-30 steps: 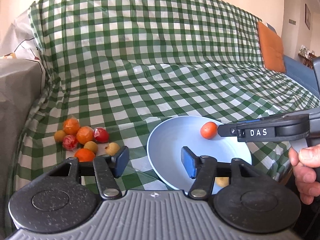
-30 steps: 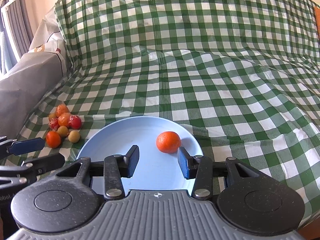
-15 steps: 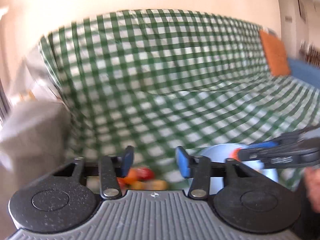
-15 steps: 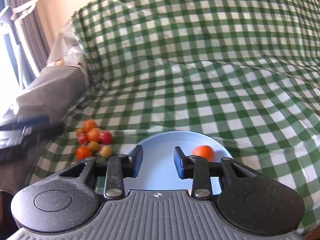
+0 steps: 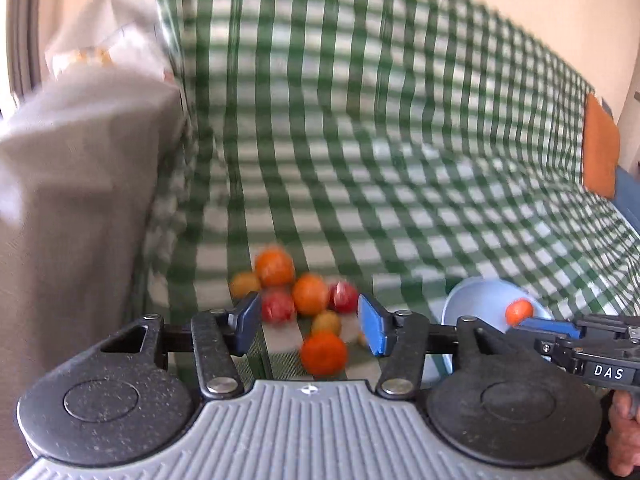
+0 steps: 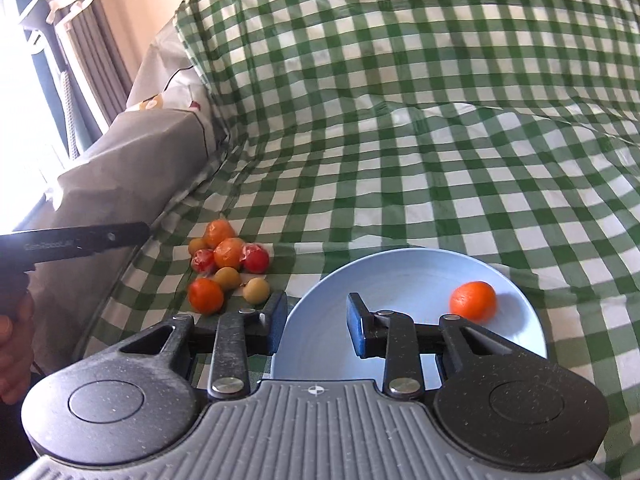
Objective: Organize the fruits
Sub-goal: 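Grasp a large tangerine with the left tool while the right tool grasps a small pear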
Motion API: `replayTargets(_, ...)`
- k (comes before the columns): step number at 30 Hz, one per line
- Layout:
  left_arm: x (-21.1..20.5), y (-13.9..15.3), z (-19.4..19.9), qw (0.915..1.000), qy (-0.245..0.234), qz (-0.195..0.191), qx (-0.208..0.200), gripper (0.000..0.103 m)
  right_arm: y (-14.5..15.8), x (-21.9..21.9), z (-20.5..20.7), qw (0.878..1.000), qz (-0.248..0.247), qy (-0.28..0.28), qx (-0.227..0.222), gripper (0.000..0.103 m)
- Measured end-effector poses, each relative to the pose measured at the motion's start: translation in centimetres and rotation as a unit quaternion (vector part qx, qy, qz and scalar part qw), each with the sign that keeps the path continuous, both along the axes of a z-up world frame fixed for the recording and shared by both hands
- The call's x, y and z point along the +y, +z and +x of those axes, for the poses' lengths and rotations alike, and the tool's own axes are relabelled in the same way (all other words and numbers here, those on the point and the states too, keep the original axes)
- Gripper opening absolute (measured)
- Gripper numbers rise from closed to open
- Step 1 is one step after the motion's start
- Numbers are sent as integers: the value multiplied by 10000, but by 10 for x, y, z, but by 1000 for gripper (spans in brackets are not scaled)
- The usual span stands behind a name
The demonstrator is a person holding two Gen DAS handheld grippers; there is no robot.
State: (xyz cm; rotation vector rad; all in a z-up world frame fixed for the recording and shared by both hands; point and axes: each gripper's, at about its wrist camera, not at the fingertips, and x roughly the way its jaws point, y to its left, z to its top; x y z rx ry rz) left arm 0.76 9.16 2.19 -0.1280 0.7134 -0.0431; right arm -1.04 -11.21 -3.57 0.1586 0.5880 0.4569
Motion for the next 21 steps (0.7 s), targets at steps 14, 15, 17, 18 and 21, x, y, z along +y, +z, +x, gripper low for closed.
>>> replayTargets(14,9,-41,40,9925,-92,-440,1134,71,-13,30,17,9989,-119,441,86,34)
replayTargets(15,4,-43,42,9923,-157,-381,1165,71,-13,31,18,9988,-126,471,80,34)
replayTargets(17,-4,-46,45,9920,-257,-248,1210,71,-14,34,20,9985,-153,526,52,34)
replayTargets(18,-8,-48,47,9918,-284,-168,1233,70,-14,36,20,9983,-167,555,35,34)
replayTargets(21,-16,-56,52,9898,-336,35,1387,60,-14,39,23,9979,-204,616,8,34)
